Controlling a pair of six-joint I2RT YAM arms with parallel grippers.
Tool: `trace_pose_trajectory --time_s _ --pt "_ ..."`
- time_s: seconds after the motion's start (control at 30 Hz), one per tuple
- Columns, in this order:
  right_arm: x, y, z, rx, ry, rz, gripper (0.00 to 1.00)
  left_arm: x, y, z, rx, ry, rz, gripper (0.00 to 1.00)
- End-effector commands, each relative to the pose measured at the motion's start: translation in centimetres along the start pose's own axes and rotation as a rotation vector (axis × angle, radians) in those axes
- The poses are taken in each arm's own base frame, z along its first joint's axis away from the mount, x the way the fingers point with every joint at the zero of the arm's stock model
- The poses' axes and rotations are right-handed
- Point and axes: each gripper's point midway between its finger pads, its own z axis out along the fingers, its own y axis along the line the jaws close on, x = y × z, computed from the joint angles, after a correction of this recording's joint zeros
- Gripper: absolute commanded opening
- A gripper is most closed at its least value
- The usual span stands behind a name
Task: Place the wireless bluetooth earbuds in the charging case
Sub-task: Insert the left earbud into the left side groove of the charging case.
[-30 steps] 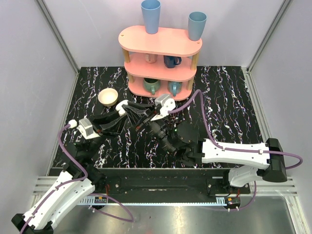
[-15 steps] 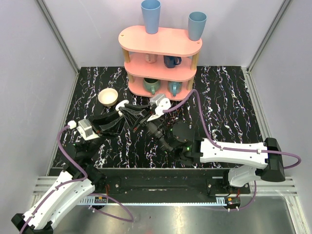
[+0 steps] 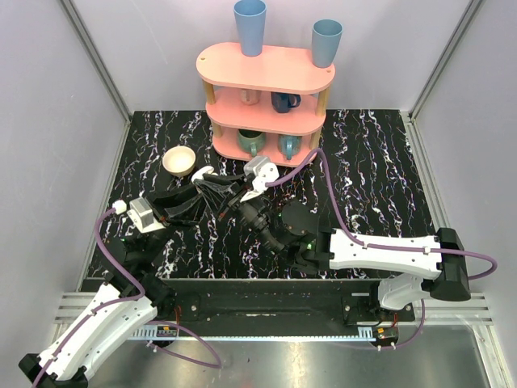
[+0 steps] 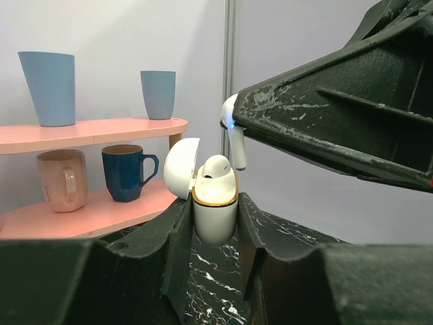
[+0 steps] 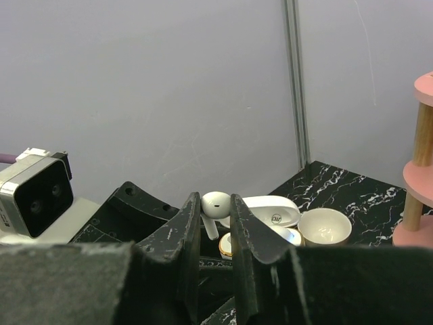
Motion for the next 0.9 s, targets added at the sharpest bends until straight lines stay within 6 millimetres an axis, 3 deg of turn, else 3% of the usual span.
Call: trace_pose_trajectory --time_s 0.0,0.37,0.87 --pt "-2.1 1.1 0.4 -0.026 -0.045 0.035 0.17 -1.8 -0.5 0.2 0.021 -0.055 0.019 0.0" --pt "-1.7 1.5 0.5 -0.043 -0.029 0.053 0.17 -1.7 -0.3 0.3 0.014 -0.058 0.014 0.0" --pt "-1.2 0.6 0.5 0.006 -0.01 0.028 0.17 -2.2 -0.5 0.3 0.017 -0.059 0.01 0.0"
